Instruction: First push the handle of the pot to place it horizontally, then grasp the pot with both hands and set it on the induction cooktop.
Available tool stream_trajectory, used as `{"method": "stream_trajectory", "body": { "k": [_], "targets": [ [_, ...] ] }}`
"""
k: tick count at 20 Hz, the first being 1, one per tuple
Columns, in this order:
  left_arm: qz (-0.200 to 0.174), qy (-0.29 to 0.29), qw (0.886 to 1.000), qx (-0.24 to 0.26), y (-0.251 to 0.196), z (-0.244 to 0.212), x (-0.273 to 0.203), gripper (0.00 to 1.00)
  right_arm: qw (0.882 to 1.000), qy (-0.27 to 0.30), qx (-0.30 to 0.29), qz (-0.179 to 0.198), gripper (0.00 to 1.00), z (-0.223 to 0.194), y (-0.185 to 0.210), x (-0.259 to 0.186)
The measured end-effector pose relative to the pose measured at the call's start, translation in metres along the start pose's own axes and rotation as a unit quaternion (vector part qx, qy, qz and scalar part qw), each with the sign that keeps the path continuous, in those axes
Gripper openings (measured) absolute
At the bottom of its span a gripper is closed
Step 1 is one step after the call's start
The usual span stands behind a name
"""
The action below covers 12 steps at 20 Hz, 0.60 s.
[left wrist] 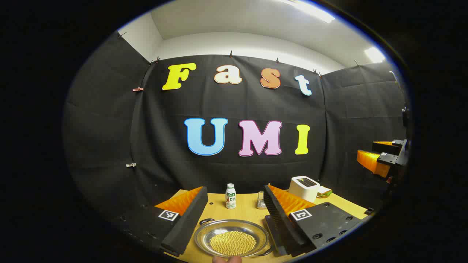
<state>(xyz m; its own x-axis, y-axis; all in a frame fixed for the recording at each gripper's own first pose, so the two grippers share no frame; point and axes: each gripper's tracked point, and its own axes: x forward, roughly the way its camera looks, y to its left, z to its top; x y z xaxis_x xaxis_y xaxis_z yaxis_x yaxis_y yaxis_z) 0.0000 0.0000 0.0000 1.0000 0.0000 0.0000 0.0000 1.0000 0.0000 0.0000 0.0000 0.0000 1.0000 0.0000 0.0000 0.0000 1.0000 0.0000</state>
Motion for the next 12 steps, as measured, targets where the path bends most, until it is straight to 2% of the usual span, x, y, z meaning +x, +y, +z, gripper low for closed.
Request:
{"method": "stream_trajectory", "body": {
  "k": [12],
  "targets": [
    [-0.004, -0.005, 1.000, 0.010, -0.0012, 0.0049, 0.0003, 0.95, 1.000, -0.004, 0.004, -0.001, 0.98, 0.0032, 0.0025, -0.0035]
  ]
}}
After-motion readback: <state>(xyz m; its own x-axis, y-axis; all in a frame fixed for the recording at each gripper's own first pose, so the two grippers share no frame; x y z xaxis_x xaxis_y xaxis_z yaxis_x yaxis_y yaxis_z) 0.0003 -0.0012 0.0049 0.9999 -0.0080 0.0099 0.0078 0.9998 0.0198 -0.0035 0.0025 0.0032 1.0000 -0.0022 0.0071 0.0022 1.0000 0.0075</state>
